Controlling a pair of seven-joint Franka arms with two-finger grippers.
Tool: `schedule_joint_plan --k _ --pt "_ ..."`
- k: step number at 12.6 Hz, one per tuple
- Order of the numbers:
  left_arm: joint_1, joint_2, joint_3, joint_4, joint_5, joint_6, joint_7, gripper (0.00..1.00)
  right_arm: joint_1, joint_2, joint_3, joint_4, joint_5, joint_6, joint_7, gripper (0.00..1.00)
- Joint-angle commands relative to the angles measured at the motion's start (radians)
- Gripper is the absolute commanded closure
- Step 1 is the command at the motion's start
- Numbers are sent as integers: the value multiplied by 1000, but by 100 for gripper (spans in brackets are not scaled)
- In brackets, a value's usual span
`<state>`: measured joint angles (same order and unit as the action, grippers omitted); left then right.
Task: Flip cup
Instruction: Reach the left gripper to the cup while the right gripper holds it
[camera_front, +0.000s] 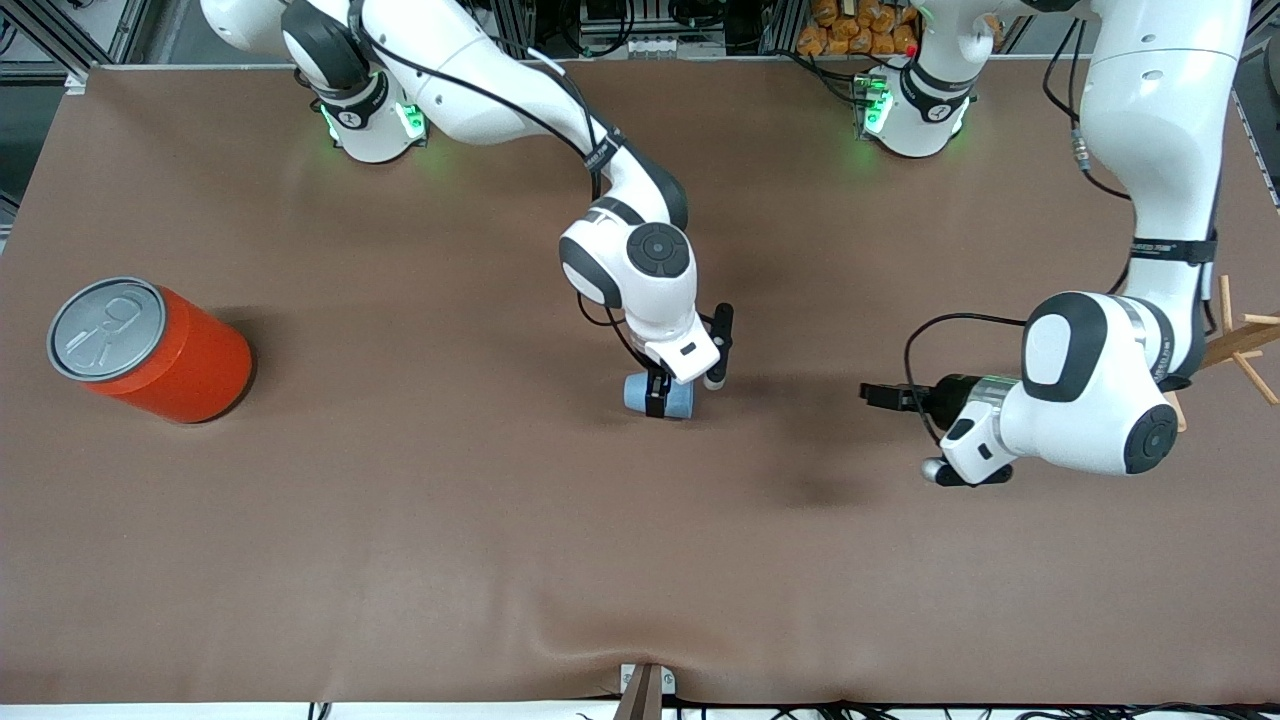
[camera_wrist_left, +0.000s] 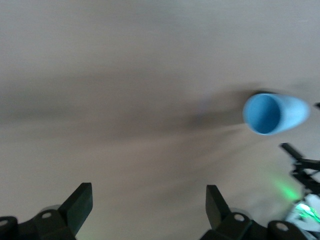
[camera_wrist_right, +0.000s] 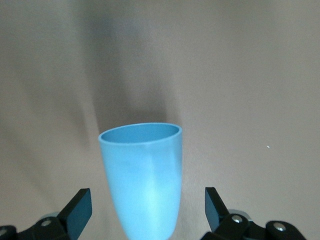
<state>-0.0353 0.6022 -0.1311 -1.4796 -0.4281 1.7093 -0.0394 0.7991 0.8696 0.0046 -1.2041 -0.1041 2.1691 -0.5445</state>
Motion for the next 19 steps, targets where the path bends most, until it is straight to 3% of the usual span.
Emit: schedule_joint_plan --k 1,4,10,14,19 --pt "-1 8 2 4 -163 45 12 0 -23 -73 12 0 1 -109 11 0" --pt "-59 30 2 -18 -288 105 15 0 -57 -147 -6 44 84 -181 18 0" --pt "-304 48 1 -148 -326 380 13 0 -437 -303 3 48 190 -265 15 0" --pt "-321 74 1 -180 -507 401 110 0 -670 -368 18 48 265 -416 11 0" --pt "-304 76 4 -200 -636 427 197 0 -805 -477 3 48 293 -685 70 0"
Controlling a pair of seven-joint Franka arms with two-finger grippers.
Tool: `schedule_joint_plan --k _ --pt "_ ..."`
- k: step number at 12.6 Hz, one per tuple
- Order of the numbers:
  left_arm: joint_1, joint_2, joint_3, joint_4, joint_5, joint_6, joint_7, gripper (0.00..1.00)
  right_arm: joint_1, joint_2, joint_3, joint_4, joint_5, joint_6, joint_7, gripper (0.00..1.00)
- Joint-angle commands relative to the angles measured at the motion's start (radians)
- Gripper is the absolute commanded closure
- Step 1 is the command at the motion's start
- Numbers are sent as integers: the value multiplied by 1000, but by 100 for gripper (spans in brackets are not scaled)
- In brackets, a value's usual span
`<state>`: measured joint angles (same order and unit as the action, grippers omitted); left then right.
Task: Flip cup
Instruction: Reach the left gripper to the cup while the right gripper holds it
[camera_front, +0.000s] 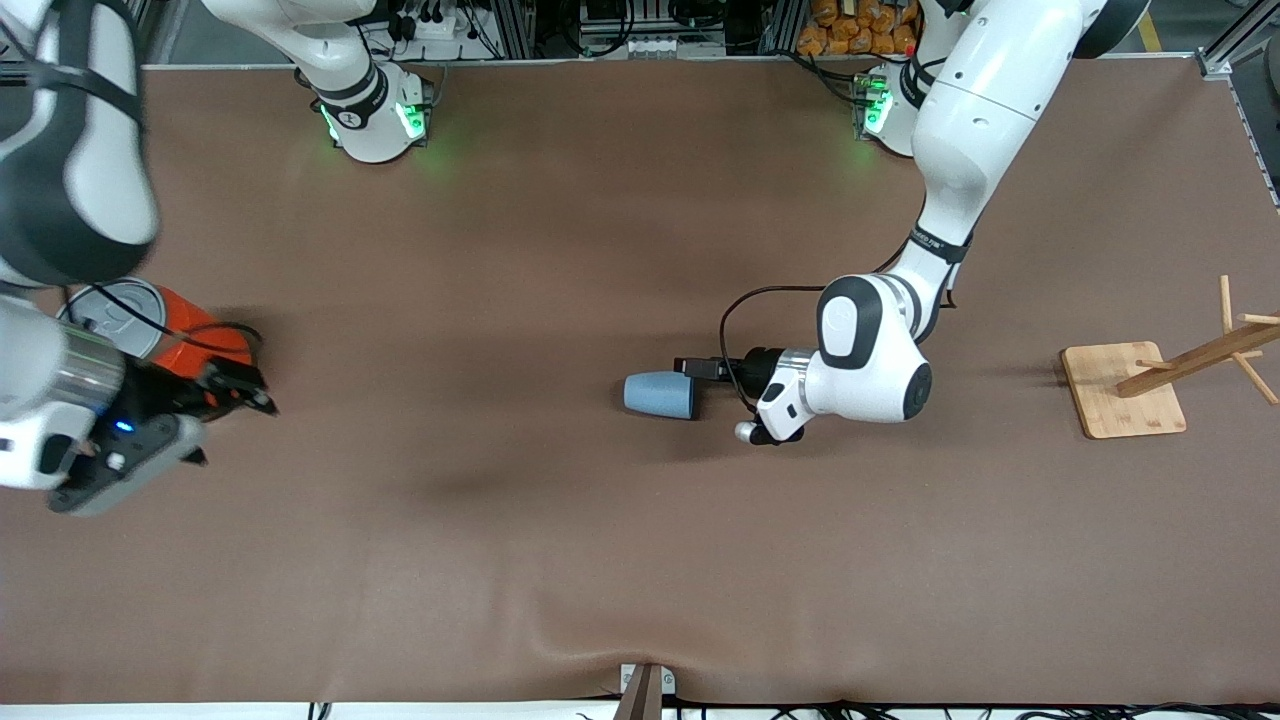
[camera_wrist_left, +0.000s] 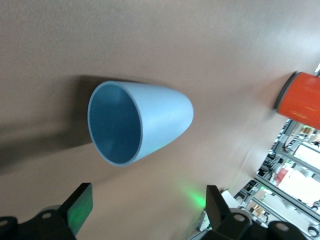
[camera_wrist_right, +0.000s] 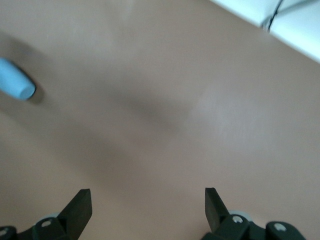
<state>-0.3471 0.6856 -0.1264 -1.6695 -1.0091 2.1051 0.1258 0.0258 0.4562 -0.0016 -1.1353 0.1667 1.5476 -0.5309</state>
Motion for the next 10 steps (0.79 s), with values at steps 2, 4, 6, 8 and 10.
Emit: schedule_joint_plan --k 2,4,6,8,10 --pt "20 2 -1 -33 -95 61 102 0 -67 -143 12 -32 13 -179 354 0" --pt "-9 15 -1 -41 -219 142 167 0 -72 -215 12 -63 13 -227 553 0" --pt "-53 35 -1 -41 -259 237 187 0 -63 -284 12 -113 -8 -254 629 0" --pt "-64 52 -1 -33 -285 263 201 0 -49 -390 23 -223 -71 -219 742 0" --pt "-75 61 -1 -36 -334 283 250 0 -49 -512 32 -370 -76 -155 773 0"
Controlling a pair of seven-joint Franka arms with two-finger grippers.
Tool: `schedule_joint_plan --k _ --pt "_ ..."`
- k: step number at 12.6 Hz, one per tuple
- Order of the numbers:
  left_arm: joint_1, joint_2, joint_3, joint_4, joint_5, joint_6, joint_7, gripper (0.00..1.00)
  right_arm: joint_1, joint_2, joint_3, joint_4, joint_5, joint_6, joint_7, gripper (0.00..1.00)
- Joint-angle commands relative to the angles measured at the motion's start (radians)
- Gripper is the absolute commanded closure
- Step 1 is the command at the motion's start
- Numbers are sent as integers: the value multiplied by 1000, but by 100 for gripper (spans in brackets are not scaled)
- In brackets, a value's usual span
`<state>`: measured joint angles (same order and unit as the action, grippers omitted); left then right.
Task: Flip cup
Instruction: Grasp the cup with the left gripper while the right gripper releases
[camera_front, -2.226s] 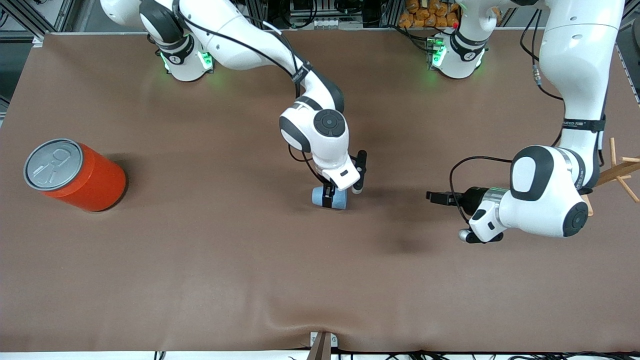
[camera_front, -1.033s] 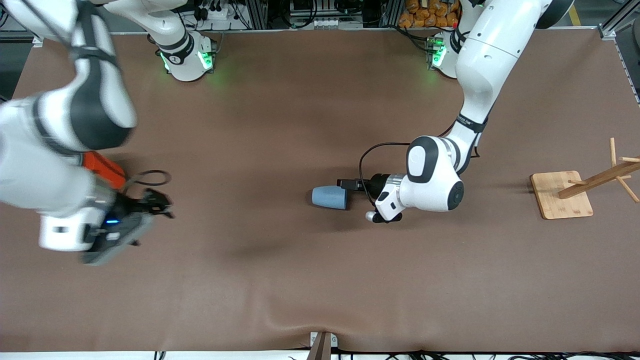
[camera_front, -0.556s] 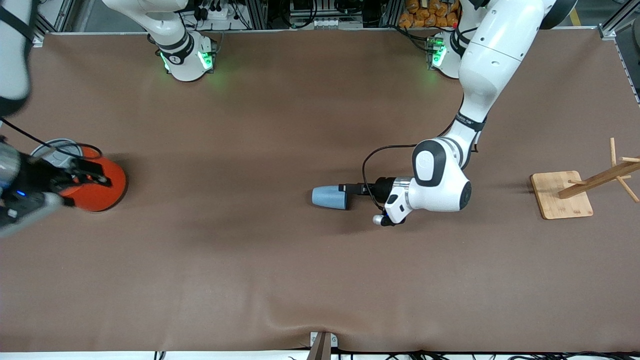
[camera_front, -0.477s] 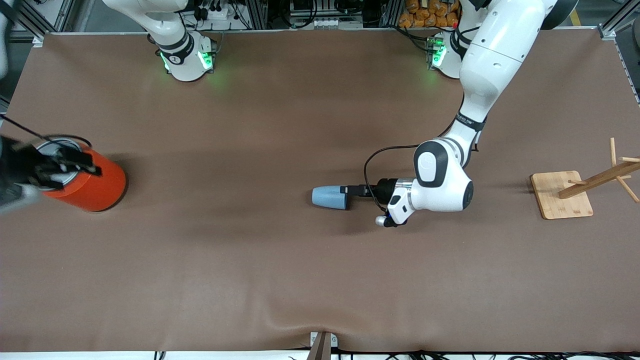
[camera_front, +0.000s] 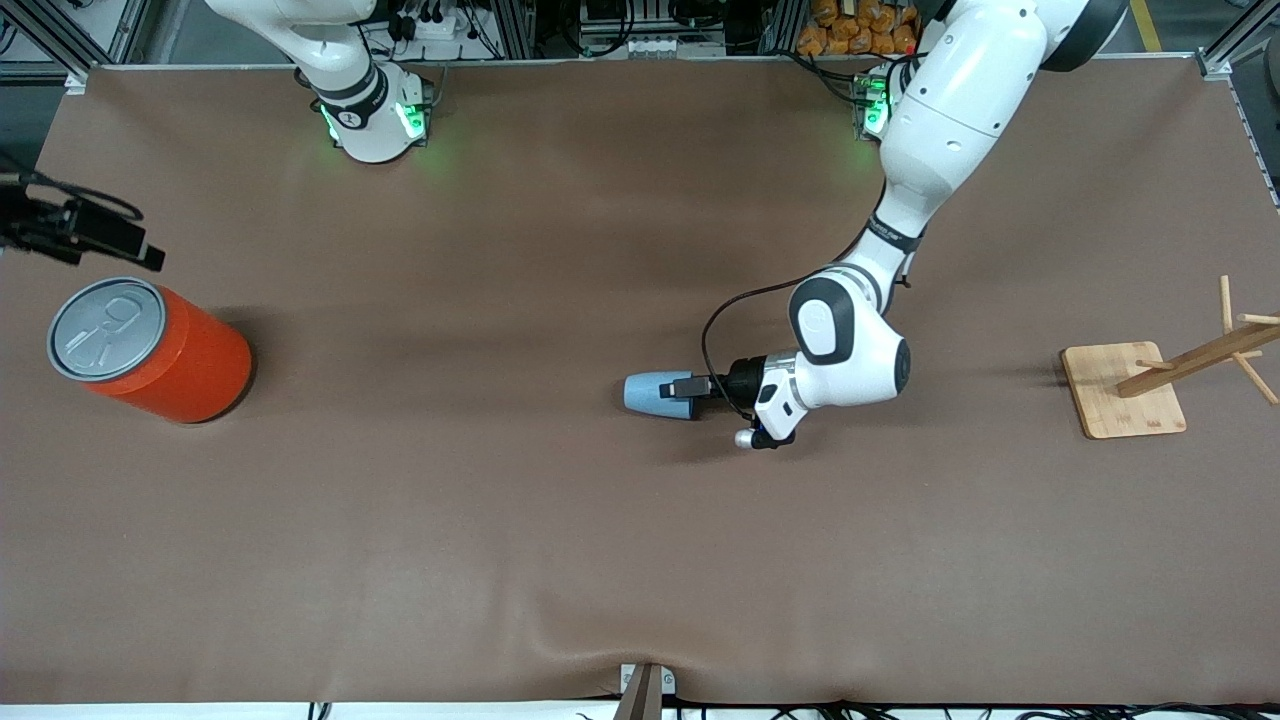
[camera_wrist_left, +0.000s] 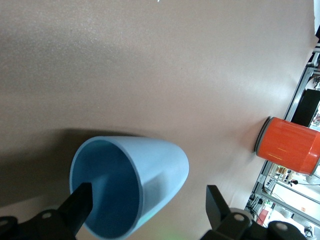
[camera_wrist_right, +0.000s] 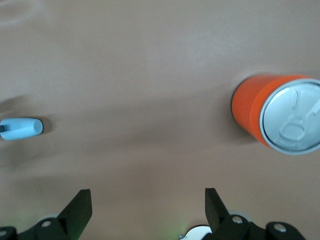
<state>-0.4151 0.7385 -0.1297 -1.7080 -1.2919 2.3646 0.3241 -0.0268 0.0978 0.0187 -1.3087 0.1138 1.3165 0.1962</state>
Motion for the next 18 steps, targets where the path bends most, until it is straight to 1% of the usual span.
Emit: schedule_joint_plan --k 1,2,3,5,6,9,13,14,15,16,18 --pt "-26 18 2 1 -69 42 61 0 4 -212 12 -266 -23 105 46 0" --pt "-33 16 2 -7 -72 45 62 0 4 -222 13 -273 -22 104 43 0" --pt "-27 7 2 -21 -72 45 76 0 -2 -211 12 -247 -16 102 31 0" --pt "-4 -11 4 -15 -72 45 76 0 -1 -143 9 -138 -22 86 31 0" --pt "5 -17 4 -18 -69 45 76 0 -1 -139 9 -114 -29 76 31 0" --pt "2 -24 4 -44 -64 44 88 0 -2 -141 7 -100 -14 78 34 0" --pt "-7 -21 2 -32 -75 47 79 0 -4 -141 6 -98 -29 75 31 0" --pt "-8 -21 2 -32 -89 48 78 0 -18 -138 -2 -98 -16 75 28 0" --pt "-14 -21 2 -27 -128 48 82 0 -22 -135 -8 -98 -11 73 10 0" --pt "-31 -15 2 -10 -162 51 84 0 -18 -136 -5 -98 -20 73 -24 0" --pt "-47 -8 2 2 -185 103 85 0 -24 -138 -8 -98 -26 49 -37 0"
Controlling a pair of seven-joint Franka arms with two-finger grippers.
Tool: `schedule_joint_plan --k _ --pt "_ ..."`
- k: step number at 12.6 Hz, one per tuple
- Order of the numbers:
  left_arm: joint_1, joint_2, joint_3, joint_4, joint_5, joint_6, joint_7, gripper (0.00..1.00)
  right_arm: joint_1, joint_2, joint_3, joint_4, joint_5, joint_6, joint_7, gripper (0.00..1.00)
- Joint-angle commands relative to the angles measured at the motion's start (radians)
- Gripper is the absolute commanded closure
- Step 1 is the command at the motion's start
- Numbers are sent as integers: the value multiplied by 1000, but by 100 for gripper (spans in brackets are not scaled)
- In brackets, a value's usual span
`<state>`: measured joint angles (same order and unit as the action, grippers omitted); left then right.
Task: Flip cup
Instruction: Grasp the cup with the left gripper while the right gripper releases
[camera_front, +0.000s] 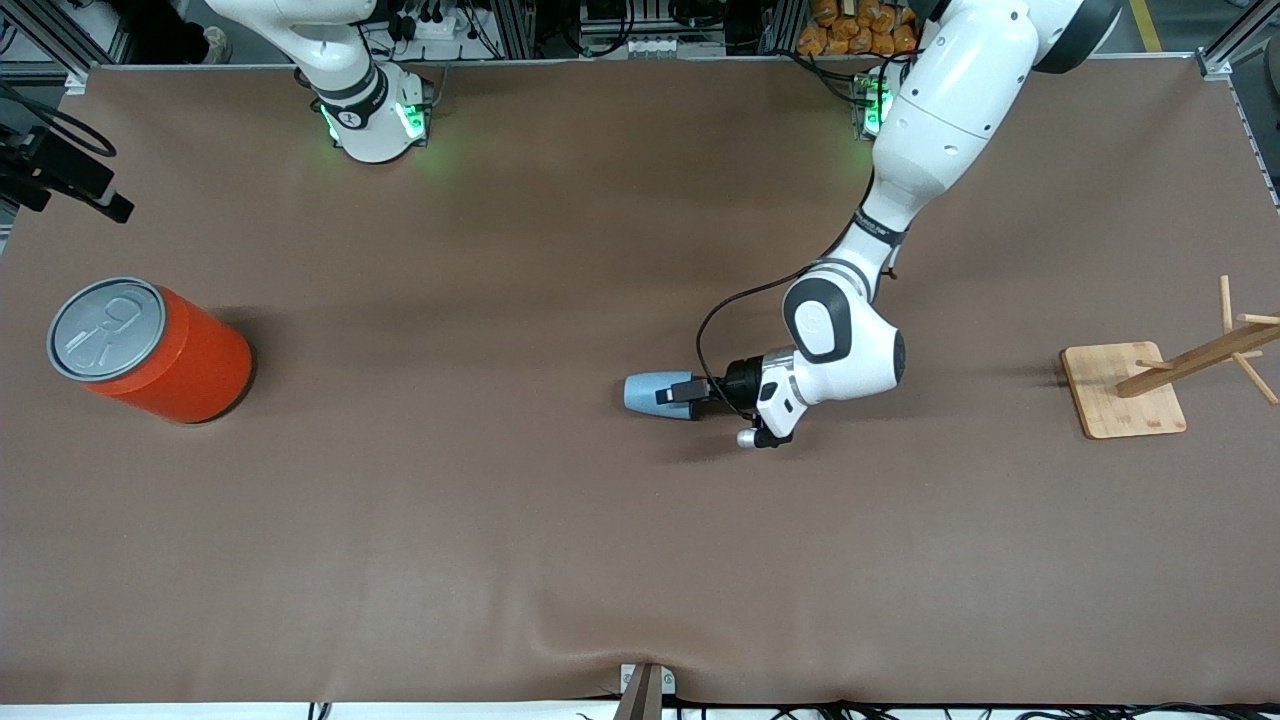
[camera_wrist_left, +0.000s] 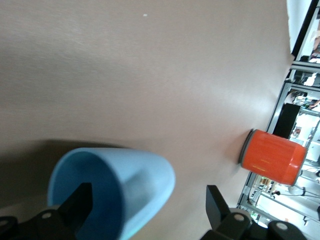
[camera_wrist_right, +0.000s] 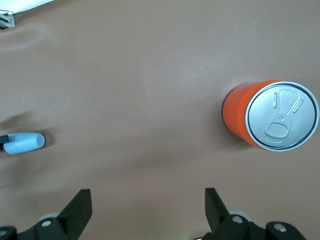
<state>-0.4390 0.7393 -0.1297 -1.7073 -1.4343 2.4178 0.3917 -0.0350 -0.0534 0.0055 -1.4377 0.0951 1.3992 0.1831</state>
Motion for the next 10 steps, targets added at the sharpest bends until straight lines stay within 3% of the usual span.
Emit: schedule_joint_plan --k 1,5,9,10 --pt "-35 -6 2 2 -43 55 18 0 -16 14 5 31 -12 -37 -40 0" --pt "-78 17 4 5 -89 102 19 0 -3 14 13 31 -138 -37 -334 0" --pt "-87 31 4 37 -97 136 19 0 -3 14 11 30 -155 -40 -330 0" --pt "-87 31 4 37 -95 136 19 31 -12 15 8 30 -152 -40 -332 0"
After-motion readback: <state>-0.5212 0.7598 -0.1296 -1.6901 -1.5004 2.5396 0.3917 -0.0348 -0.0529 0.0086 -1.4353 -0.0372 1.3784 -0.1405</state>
